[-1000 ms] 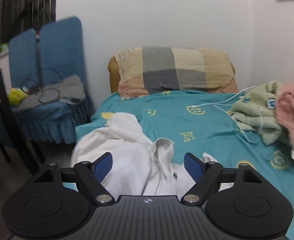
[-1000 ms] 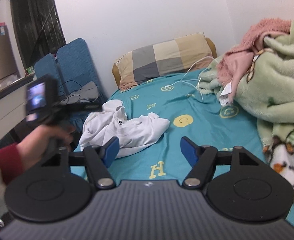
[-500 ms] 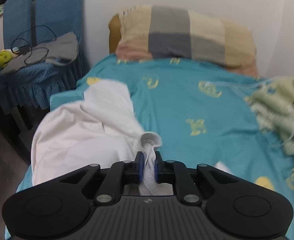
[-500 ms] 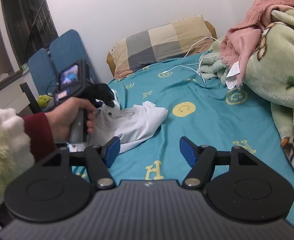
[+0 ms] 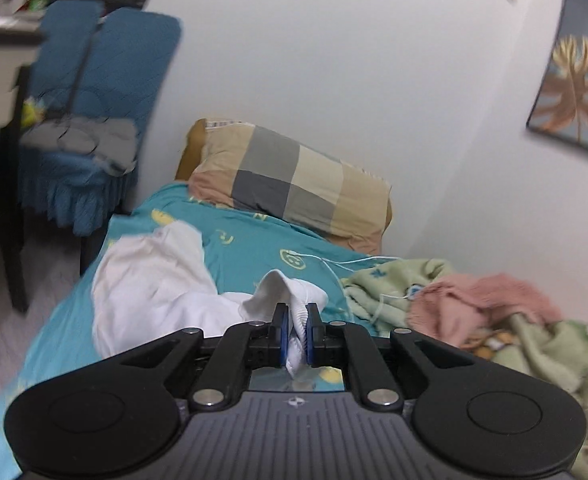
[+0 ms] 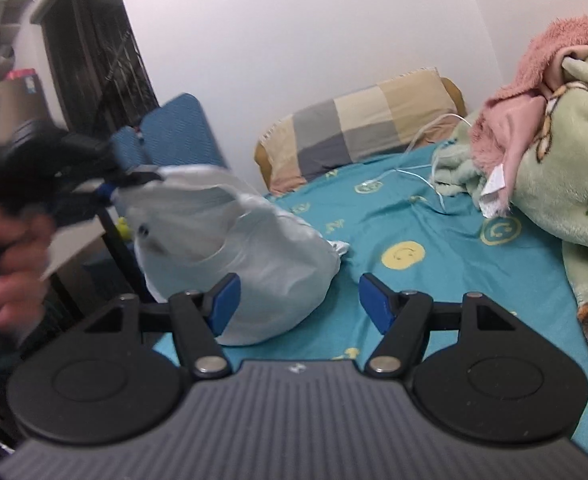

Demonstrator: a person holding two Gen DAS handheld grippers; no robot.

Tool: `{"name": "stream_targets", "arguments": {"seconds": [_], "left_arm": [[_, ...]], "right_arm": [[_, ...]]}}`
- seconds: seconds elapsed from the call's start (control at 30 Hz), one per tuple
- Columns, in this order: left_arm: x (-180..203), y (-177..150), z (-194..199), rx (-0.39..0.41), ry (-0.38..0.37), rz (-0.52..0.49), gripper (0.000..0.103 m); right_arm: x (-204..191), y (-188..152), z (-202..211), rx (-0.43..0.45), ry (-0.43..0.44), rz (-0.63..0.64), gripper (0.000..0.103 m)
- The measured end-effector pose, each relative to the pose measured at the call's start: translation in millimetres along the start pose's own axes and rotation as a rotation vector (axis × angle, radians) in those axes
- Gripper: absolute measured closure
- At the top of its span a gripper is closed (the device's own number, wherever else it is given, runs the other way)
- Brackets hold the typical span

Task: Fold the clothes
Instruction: 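Lift the T-shirt with both grippers and pull it apart to unfold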

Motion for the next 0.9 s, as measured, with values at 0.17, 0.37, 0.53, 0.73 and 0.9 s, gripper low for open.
{"name": "stream_targets", "arguments": {"seconds": [0.17,0.37,0.53,0.73,0.9], "left_arm": [[-26,-52,63,-0.015,0.030,0.039,0.094],[-60,-107,73,-0.092,0.129,-0.065,0.094],[-69,-110,75,-0.056,0.120,-0.079,0.094],[-85,-102,69,-0.043,0.120,0.017,0.093],[-100,-102,64,-0.067,0.143,0.060,0.092]], "right_arm": [[-14,-8,20,-0.063,0.056,0.011,0.034],[-45,-49,10,-0.284,0.094,0.117,0.052],[-73,-80,-20,-0.353,0.074,0.269,0.059],[-74,-96,-70,-0.326,0.058,0.192,0.059],[-62,-101,-103,-0.279,0.015,0.059,0.075]]}}
Point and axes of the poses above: each gripper's, at about its wrist camera, not at the fingertips, and z roughly against the way its jaws point, x to its right, y to its top, the point moved 2 cm from there along -z, roughly the way its jaws point, and after that the axes turned 4 degrees about x, right-handed, at the moved point
